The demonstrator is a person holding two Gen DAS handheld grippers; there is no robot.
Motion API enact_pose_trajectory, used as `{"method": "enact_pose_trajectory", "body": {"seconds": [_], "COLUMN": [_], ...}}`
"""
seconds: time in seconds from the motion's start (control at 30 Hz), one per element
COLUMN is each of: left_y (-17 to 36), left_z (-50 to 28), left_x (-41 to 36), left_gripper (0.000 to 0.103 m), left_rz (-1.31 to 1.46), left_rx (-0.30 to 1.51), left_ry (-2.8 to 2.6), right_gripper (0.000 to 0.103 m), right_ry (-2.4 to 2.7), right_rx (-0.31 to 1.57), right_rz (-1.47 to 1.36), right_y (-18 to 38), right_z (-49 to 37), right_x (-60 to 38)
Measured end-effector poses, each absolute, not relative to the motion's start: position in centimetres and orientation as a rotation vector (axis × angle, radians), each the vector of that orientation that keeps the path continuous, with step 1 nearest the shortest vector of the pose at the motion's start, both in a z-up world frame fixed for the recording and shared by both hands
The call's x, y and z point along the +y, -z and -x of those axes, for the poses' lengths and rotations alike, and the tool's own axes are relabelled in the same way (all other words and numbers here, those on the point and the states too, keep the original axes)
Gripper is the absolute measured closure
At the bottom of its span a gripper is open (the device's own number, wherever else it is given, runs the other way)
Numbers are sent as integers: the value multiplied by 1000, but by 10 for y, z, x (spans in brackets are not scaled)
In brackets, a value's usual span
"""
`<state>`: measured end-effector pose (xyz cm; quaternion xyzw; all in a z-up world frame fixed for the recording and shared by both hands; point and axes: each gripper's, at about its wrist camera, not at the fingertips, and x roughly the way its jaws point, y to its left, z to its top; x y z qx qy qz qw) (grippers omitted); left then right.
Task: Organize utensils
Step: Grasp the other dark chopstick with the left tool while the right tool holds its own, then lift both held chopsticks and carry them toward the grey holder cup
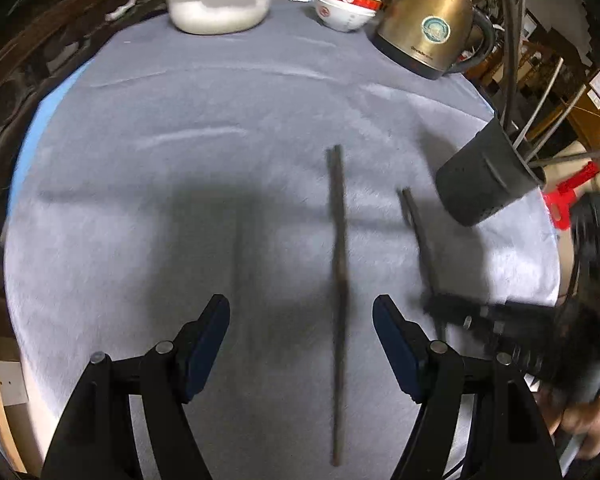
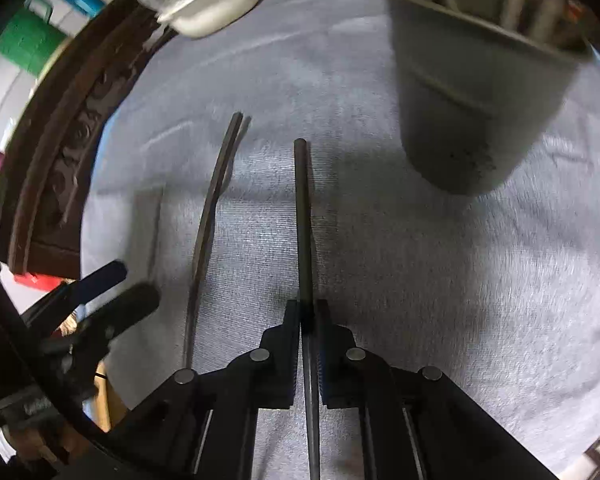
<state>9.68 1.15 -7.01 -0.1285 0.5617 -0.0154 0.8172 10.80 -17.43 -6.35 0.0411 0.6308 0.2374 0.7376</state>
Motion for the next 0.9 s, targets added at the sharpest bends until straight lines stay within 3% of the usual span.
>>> {"method": "enact_pose_trajectory", "body": {"seconds": [0.23, 0.3, 0.37, 0.4, 0.47, 0.6, 0.73, 0.83, 0.9], "left_y": [77, 84, 93, 91, 94, 94, 93, 89, 84], "left_z": [-141, -150, -156, -156, -157, -147, -132, -128, -129], "left_x": [-5, -10, -15, -17, -19, -12, -2, 4, 7], "left_gripper": [30, 52, 65, 79, 97, 97, 97, 84, 68], "left_rz": [231, 224, 228, 208, 190, 193, 217, 237, 268], "left_rx": [1315, 1351, 1396, 1375, 1392, 1404, 1419, 1415, 1402], "left_ry": [27, 11, 20, 11, 25, 45, 60, 44, 46], "right_gripper": [92, 92, 91, 91, 83, 73, 37, 37, 37], "right_ry": [-515, -512, -513, -509, -503, -512, -508, -503, -483], "right_rx": [1356, 1353, 1347, 1346, 1344, 1336, 1299, 1284, 1282], "right_rz": [-222, -243, -265, -274, -285, -292, -269, -234, -188], "right_y": [61, 62, 62, 63, 64, 63, 55, 48, 45], "right_z": [-96, -94, -94, -94, -97, -98, -100, -106, -110], "right_x": [-215, -223, -232, -235, -240, -236, -235, -225, -215]}}
